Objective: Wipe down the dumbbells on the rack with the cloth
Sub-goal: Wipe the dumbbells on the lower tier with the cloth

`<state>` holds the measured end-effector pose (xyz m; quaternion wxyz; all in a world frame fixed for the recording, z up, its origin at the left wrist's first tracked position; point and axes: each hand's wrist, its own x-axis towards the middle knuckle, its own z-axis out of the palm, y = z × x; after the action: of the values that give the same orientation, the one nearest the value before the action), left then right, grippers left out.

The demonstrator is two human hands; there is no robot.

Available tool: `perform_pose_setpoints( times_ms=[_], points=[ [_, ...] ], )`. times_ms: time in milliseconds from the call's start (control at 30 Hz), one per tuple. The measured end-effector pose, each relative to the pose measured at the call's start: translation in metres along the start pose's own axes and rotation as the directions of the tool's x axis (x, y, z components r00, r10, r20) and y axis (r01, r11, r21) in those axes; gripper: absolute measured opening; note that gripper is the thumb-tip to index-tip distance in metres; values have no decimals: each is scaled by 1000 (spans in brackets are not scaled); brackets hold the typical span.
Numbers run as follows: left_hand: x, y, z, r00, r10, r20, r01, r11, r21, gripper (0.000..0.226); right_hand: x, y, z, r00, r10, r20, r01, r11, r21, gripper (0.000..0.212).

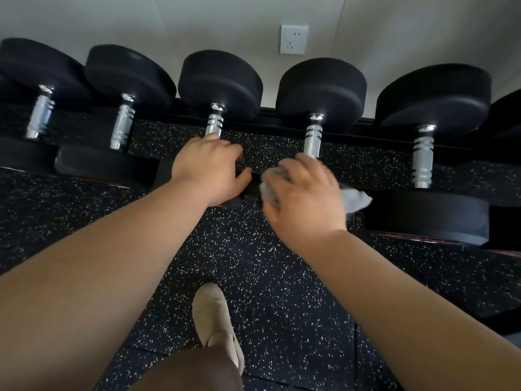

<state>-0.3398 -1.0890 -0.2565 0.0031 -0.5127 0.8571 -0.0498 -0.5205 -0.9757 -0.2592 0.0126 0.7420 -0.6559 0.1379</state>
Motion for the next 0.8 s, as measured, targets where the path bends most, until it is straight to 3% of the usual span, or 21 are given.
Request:
perform_pose_setpoints(
  times_ms=[67, 133, 200, 267, 367, 433, 500, 567, 633, 733, 800],
  points=[
    [-1, 1, -1, 1000, -6, -3, 6, 1000, -12, 39, 7, -6, 7, 979, -201, 44, 203, 978, -42, 34],
    [-1, 0, -1, 1000, -8, -11, 8, 1000, -16, 39, 4, 6, 11, 965, -262, 0, 262, 965, -17, 32],
    [-1, -1, 0, 1000, -7, -18, 7, 1000, -19, 44, -10, 27, 11, 977, -182, -111, 194, 975, 111, 36],
    [-2, 0, 1, 1000, -10, -18, 10, 1000, -16, 52, -34, 43, 10, 985, 6, -174, 50, 947, 316, 43],
    [-1, 0, 3, 1000, -16, -25, 15, 1000, -18, 50, -64, 45, 13, 934, 355, -42, -256, 744, 617, 54],
    [-1, 0, 3, 1000, -15, -18, 14, 1000, -14, 48, -69, 33, 13, 879, 471, 71, -399, 646, 651, 61],
    [-1, 0, 2, 1000, -11, -9, 11, 1000, -7, 47, -61, 20, 10, 882, 468, 46, -415, 730, 543, 61],
    [-2, 0, 1, 1000, -7, -15, 7, 1000, 2, 46, -51, 16, 8, 939, 342, -27, -301, 858, 416, 57],
    [-2, 1, -1, 1000, -6, -30, 6, 1000, 0, 44, -47, 28, 9, 970, 238, -45, -203, 898, 390, 57],
    [-3, 3, -1, 999, -18, -40, 17, 1000, -14, 39, -60, 54, 16, 956, 292, -28, -233, 812, 535, 49],
    [-2, 3, 0, 999, -24, -40, 24, 1000, -3, 39, -72, 63, 25, 904, 423, 62, -355, 662, 660, 44]
  ],
)
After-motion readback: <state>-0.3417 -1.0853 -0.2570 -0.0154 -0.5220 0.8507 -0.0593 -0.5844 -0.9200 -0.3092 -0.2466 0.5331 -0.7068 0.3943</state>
